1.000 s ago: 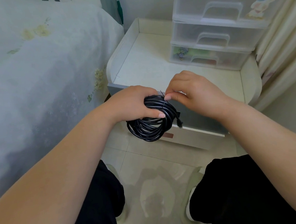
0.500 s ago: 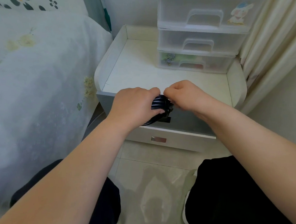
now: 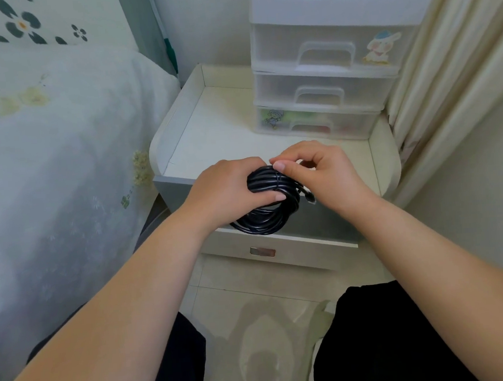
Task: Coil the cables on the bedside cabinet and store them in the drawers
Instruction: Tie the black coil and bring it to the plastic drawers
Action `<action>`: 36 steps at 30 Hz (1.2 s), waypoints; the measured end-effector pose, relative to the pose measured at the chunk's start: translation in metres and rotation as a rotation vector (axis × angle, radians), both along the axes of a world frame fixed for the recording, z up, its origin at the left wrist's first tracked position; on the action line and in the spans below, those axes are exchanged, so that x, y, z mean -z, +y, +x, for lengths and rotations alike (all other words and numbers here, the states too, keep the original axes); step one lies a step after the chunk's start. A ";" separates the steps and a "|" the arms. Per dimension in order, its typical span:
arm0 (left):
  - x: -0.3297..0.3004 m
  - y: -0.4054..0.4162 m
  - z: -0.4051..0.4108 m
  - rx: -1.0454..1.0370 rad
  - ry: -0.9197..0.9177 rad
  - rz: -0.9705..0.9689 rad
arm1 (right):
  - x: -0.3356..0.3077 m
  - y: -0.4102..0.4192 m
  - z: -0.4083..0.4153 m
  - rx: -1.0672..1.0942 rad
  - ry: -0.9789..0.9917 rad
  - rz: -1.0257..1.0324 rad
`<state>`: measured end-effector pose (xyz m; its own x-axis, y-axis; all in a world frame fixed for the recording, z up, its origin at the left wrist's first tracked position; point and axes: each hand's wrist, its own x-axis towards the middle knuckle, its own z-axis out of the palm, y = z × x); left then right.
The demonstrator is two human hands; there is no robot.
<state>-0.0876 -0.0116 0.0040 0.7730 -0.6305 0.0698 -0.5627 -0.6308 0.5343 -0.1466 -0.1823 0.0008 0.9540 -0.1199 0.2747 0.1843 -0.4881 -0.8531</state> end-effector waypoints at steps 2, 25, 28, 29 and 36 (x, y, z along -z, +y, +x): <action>0.002 -0.002 0.001 -0.011 -0.040 0.018 | -0.002 -0.001 0.000 -0.019 0.057 0.011; -0.003 -0.019 0.023 -0.371 0.074 -0.372 | -0.062 -0.052 0.085 0.639 -0.205 -1.002; -0.004 -0.015 0.026 -0.378 0.008 -0.372 | -0.081 -0.069 0.106 0.652 -0.027 -1.385; -0.004 -0.014 0.027 -0.386 0.018 -0.395 | -0.085 -0.073 0.110 0.640 0.039 -1.480; -0.006 -0.010 0.031 -0.425 0.217 -0.579 | -0.094 -0.078 0.119 0.603 0.179 -1.846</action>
